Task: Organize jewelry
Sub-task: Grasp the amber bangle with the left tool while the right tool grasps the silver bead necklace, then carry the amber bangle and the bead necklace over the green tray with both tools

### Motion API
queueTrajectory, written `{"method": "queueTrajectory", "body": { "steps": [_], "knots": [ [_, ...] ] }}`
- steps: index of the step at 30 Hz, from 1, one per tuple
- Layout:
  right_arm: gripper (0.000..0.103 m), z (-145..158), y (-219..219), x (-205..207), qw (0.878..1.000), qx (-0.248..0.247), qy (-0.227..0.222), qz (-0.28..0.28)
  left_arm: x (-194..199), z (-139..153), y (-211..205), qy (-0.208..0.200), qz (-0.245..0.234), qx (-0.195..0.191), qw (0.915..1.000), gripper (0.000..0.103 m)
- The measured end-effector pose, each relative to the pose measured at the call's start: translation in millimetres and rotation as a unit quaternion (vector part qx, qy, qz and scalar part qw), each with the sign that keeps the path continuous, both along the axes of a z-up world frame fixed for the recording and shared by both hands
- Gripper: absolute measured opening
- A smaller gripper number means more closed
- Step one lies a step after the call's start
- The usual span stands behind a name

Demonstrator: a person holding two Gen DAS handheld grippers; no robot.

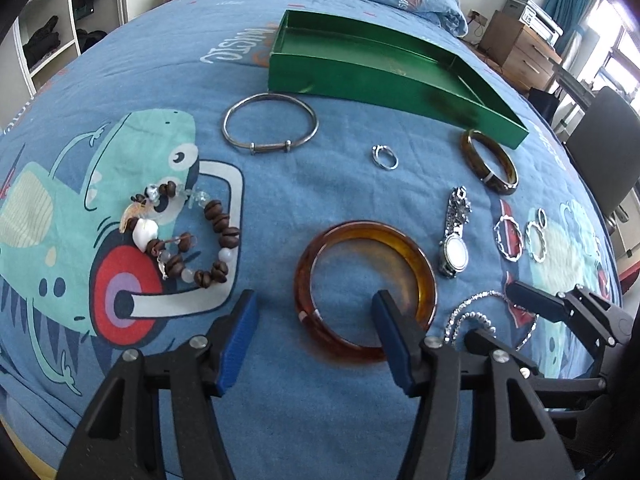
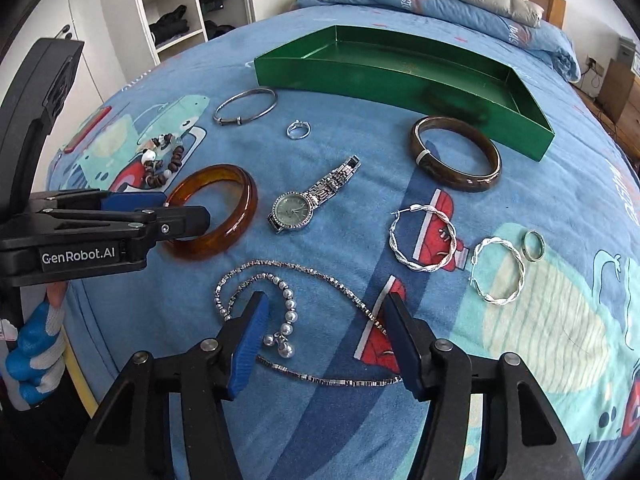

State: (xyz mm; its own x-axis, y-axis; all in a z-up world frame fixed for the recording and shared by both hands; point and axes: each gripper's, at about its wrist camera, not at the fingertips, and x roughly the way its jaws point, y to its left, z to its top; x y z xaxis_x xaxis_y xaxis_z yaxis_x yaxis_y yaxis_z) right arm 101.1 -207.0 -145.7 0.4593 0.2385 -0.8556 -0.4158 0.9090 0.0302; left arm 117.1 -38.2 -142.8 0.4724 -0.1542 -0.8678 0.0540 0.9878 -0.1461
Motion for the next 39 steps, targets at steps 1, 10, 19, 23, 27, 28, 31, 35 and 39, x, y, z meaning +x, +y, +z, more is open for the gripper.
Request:
{"method": "queueTrajectory", "body": {
  "steps": [1,10,19,23,27,28,31,35,39],
  "knots": [
    [0.056,-0.9,1.0,-0.2,1.0,-0.008,-0.001,0.004,-0.6,0.0,-2.8,-0.001,-0.004,0.007,1.0,0.049],
    [0.007,2.8,-14.7,-0.1,0.999,-0.034,-0.003,-0.014,-4.4,2.3,-21.5,-0.017,-0.053,0.044,0.9975,0.014],
    [0.005,28.2,-39.0,-14.9,0.997,-0.005,-0.042,-0.057,-15.1,15.6,-37.3,-0.056,-0.071,0.081,0.9926,0.01],
    [0.005,54.9,-50.5,-26.8,0.994,0.015,-0.08,-0.07,-22.3,37.0,-40.1,-0.09,-0.074,0.091,0.989,0.009],
    [0.005,87.6,-54.6,-33.3,0.989,0.029,-0.125,-0.078,-23.7,65.4,-37.4,-0.122,-0.074,0.084,0.9862,0.009],
    [0.005,95.0,-53.5,-32.8,0.987,0.033,-0.136,-0.08,-21.8,72.8,-35.8,-0.127,-0.073,0.08,0.9859,0.009],
    [0.005,122.0,-56.1,-28.0,0.981,0.045,-0.168,-0.085,-9.5,93.9,-32.0,-0.142,-0.068,0.071,0.9851,0.009],
    [0.005,161.5,-57.2,-7.2,0.972,0.059,-0.209,-0.089,12.2,124.9,-25.5,-0.166,-0.058,0.06,0.9826,0.009],
    [0.005,210.3,-57.0,17.1,0.959,0.059,-0.262,-0.089,39.2,153.0,-19.5,-0.185,-0.047,0.047,0.9806,0.009]
  ]
}}
